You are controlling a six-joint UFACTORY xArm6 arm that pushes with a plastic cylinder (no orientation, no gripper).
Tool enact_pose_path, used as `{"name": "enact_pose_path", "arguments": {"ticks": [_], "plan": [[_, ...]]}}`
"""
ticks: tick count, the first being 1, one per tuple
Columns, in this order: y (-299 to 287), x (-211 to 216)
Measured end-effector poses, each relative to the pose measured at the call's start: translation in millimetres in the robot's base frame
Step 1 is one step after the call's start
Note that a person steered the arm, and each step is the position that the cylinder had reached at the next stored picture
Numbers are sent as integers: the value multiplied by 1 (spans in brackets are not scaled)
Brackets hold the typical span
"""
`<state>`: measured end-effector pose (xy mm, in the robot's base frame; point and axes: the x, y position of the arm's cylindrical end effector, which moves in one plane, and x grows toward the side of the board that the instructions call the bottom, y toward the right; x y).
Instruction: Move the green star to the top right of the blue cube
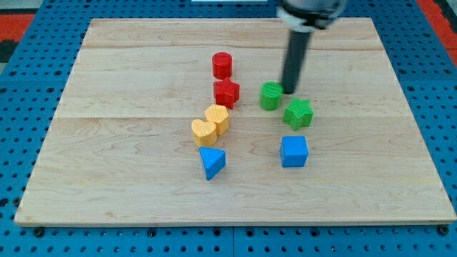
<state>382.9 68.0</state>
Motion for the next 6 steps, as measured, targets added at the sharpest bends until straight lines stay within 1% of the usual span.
{"name": "enact_pose_path", "arguments": {"ticks": [1,2,3,4,5,6], "plan": [[-2,0],[31,30],[39,30],[33,45],[-5,49],[-28,56]]}}
